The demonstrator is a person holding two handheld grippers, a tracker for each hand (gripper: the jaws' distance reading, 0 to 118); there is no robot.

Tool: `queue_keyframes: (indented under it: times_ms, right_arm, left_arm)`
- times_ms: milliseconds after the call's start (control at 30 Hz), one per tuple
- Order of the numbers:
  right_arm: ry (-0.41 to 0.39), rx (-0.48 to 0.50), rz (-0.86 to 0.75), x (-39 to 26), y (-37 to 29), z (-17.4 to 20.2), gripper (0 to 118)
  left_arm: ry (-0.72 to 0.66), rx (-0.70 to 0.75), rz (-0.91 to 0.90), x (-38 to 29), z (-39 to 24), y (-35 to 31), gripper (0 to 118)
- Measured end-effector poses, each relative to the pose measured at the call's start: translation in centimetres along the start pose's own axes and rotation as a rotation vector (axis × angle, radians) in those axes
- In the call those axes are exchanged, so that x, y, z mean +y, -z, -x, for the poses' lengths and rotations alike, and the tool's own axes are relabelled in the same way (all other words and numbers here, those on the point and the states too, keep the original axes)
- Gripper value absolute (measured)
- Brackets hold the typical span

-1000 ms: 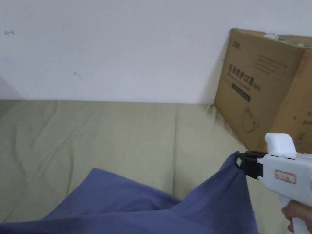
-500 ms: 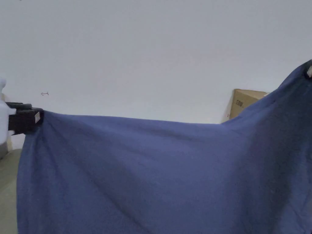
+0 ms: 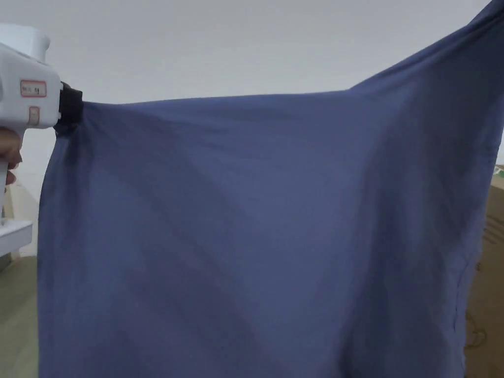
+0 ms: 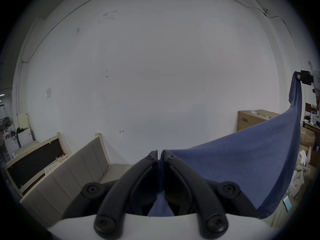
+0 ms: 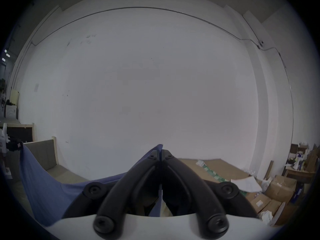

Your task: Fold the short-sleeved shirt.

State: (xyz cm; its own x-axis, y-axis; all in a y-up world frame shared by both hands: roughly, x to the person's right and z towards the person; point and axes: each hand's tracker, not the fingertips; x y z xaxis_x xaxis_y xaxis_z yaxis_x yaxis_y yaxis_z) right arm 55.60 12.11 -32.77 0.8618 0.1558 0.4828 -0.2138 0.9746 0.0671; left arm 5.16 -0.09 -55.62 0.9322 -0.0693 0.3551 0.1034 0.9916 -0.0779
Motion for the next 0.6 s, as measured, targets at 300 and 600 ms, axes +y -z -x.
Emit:
queue_keyframes:
  times_ms: [300, 600]
  right_arm:
    - [0.086, 0.082, -0.066, -6.5, 2.8, 2.7, 0]
    - [0.156, 0.305, 0.126, -26.5, -7.9, 6.9, 0]
  left_arm:
    - [0.079, 0.146, -0.086, -7.0, -4.0, 2.6, 6]
    - [0.077, 0.037, 0.135, -25.5, -4.4, -0.1, 6]
